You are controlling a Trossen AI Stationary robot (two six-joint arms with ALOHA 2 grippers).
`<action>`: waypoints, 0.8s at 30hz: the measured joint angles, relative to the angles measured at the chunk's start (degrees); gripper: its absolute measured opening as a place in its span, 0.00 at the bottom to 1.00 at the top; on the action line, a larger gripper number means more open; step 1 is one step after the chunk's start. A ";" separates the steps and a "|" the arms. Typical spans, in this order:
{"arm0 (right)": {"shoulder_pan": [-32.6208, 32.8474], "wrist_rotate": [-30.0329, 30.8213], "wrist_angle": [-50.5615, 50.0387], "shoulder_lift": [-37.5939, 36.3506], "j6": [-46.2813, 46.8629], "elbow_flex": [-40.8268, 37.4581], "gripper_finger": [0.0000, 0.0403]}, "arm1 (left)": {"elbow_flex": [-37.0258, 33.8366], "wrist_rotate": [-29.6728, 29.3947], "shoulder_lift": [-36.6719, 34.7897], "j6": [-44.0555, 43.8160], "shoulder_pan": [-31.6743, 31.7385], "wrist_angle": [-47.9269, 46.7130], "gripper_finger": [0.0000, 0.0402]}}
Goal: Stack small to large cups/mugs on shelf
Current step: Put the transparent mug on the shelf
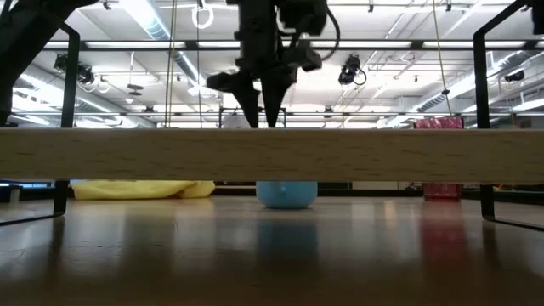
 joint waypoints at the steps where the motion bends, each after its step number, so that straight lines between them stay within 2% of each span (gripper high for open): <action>1: 0.00 -1.21 -0.02 -0.28 0.82 0.00 0.29 | 0.01 -0.30 -0.75 0.95 0.00 0.00 0.38; 5: 0.67 -7.70 -0.07 -1.11 6.79 0.00 0.29 | 0.04 -1.07 -3.92 5.58 -0.26 -0.45 0.40; 9: 5.26 -12.17 -0.38 -0.43 12.67 0.00 0.29 | 0.07 -2.32 -7.42 9.64 -0.90 -2.06 0.40; 16: 17.79 -12.45 -3.49 3.43 28.01 -0.04 0.29 | 0.09 -4.10 -12.77 14.16 -2.61 -3.84 0.40; 19: 21.45 -9.29 -3.73 5.78 34.61 -0.44 0.29 | 0.08 -4.78 -14.53 15.62 -3.36 -4.43 0.40; 24: 24.08 -8.25 -1.06 10.74 37.08 -0.52 0.29 | 0.07 -6.05 -16.59 18.02 -4.34 -6.95 0.38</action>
